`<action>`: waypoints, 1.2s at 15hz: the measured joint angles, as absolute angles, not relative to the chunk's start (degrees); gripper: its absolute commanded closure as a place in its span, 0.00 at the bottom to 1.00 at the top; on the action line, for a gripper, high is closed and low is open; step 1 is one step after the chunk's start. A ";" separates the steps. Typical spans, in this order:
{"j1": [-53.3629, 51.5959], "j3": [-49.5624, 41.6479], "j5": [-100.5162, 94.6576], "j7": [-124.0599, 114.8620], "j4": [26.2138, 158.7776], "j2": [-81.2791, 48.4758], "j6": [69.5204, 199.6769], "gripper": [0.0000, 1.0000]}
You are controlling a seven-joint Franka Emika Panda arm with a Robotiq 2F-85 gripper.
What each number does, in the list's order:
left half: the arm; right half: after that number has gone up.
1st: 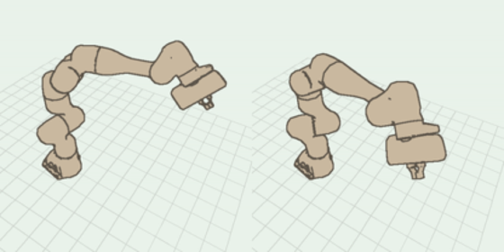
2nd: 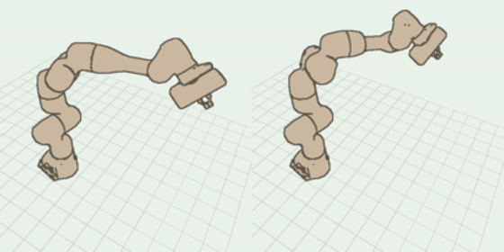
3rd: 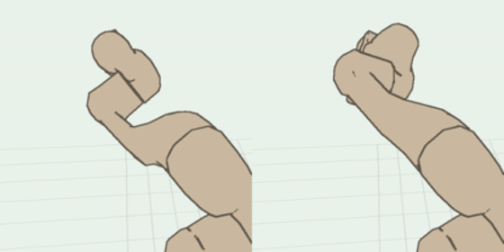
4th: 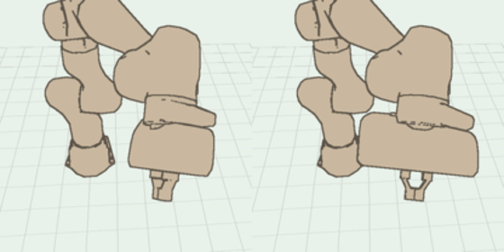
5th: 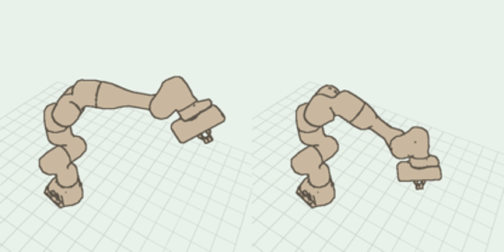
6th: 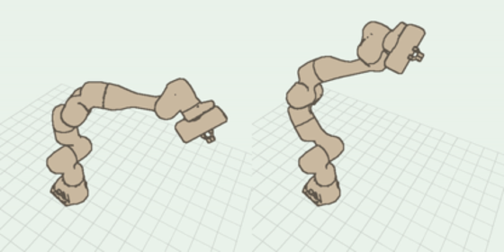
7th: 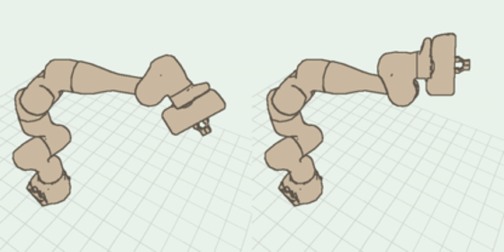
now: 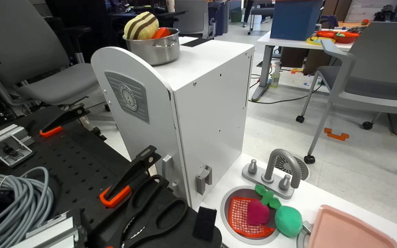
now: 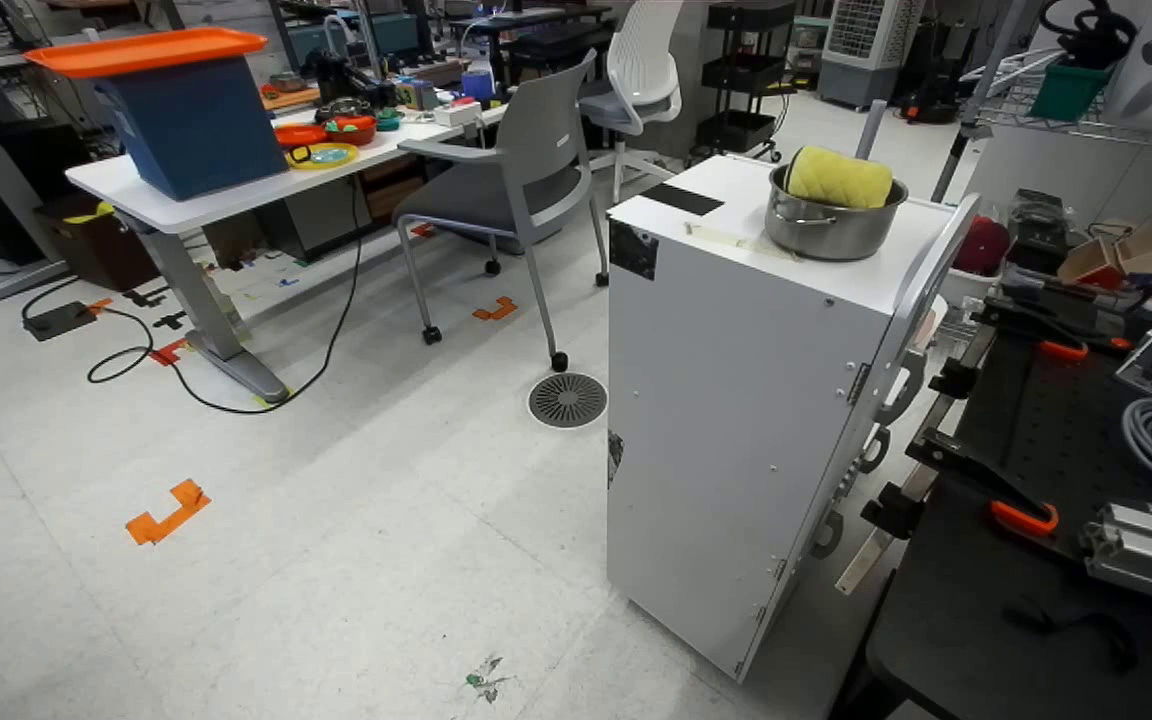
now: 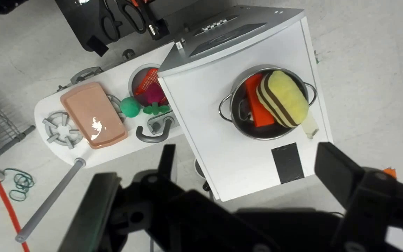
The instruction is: Remove the yellow plush toy from the silver pot
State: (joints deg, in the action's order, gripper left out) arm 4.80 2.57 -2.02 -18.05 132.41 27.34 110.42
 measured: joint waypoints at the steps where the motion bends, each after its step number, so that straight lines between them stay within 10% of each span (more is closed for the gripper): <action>1: 4.43 2.36 -1.64 -16.36 132.45 27.16 110.82 0.00; 18: 3.99 0.63 -1.76 -9.99 127.95 16.71 113.79 0.00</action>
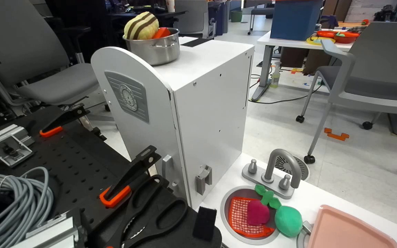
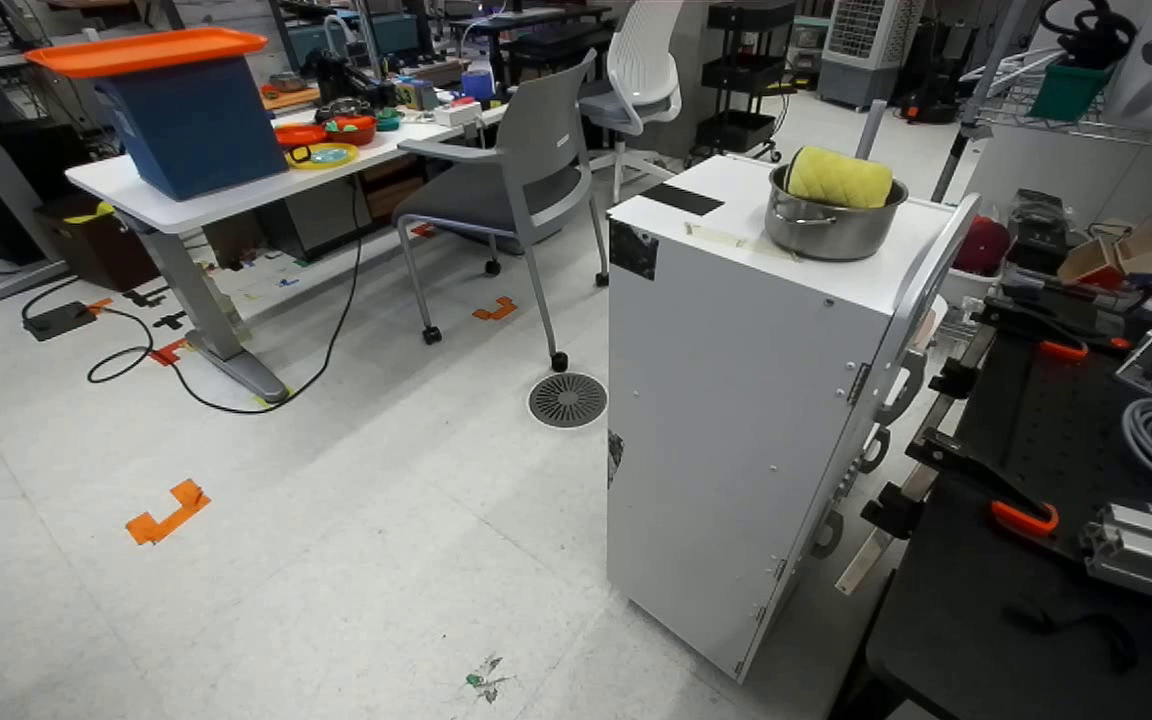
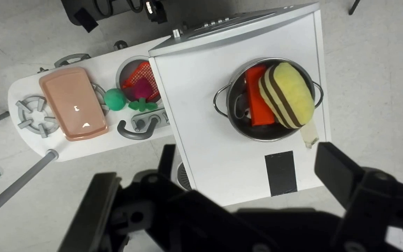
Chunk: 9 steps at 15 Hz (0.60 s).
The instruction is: Remove the yellow plush toy from the silver pot
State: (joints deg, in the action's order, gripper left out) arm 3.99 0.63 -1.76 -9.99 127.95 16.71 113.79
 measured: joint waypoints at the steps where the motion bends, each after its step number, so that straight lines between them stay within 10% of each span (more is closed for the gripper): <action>1: 4.00 0.61 -1.76 -10.00 127.29 15.52 113.79 0.00; 9: 2.48 0.69 -1.47 -8.33 123.44 9.58 113.83 0.00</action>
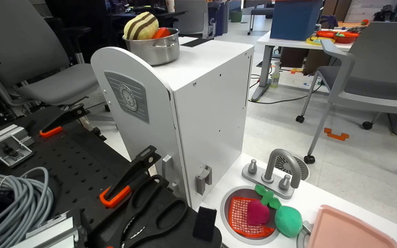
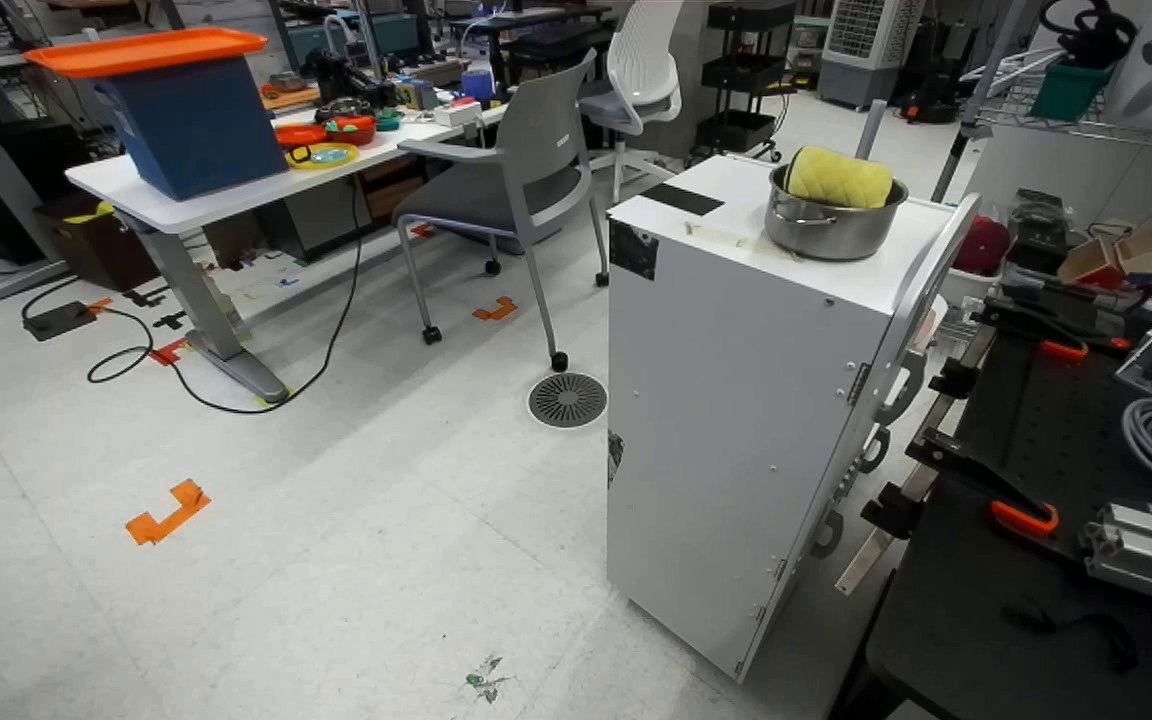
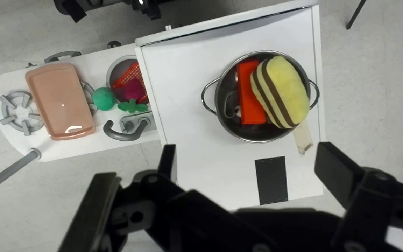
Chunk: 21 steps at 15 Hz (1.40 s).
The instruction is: Remove the yellow plush toy from the silver pot
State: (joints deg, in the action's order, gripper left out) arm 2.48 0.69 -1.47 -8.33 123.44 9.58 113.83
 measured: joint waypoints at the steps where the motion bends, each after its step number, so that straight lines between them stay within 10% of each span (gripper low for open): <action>1: 1.89 0.84 -1.47 -7.72 123.29 9.59 113.84 0.00; 21: 1.05 1.24 -6.65 -8.08 123.73 6.14 113.68 0.00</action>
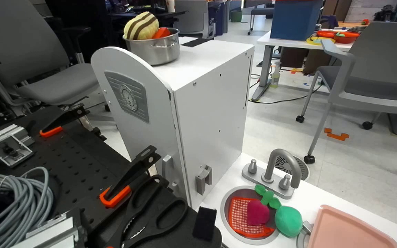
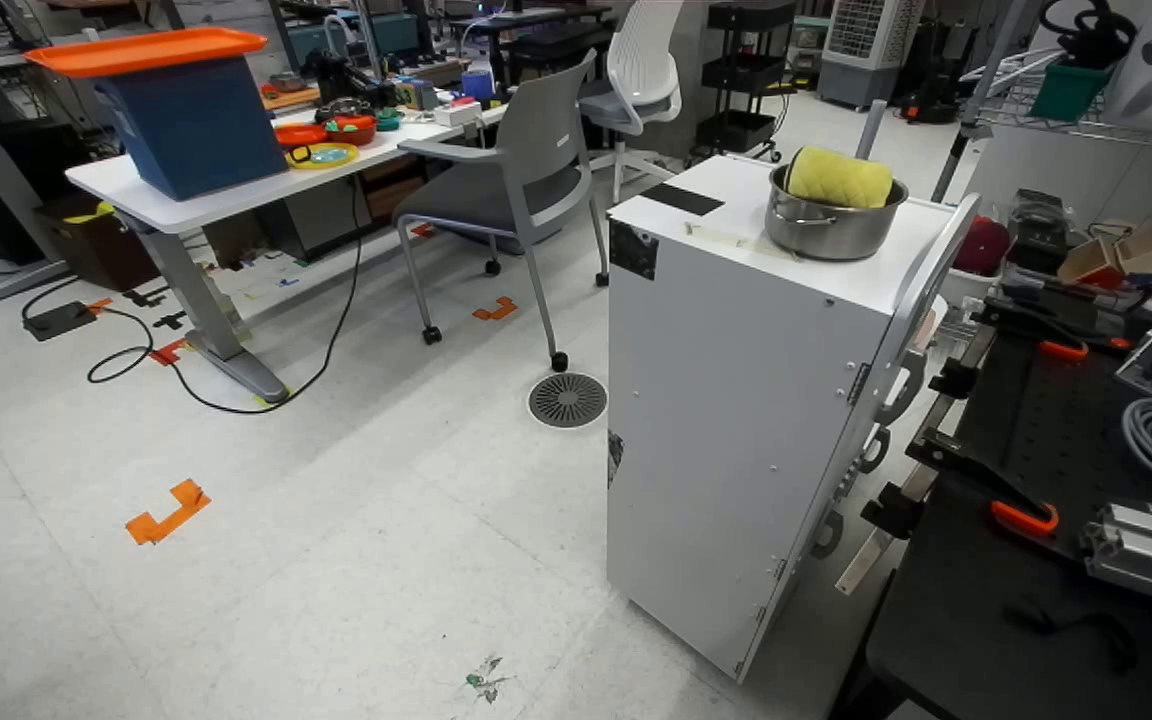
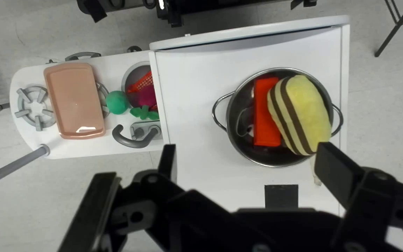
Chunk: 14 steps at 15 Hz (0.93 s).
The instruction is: Remove the yellow plush toy from the silver pot
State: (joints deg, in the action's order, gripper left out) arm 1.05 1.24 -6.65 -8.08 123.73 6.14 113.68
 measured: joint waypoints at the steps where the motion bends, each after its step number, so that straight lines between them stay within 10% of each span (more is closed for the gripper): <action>1: 1.12 1.20 -6.69 -8.12 123.73 5.46 113.68 0.00; 14: -0.66 1.51 -1.84 -3.65 123.70 0.92 113.74 0.00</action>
State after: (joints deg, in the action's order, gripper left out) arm -0.66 1.51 -1.84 -3.65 123.70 0.92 113.74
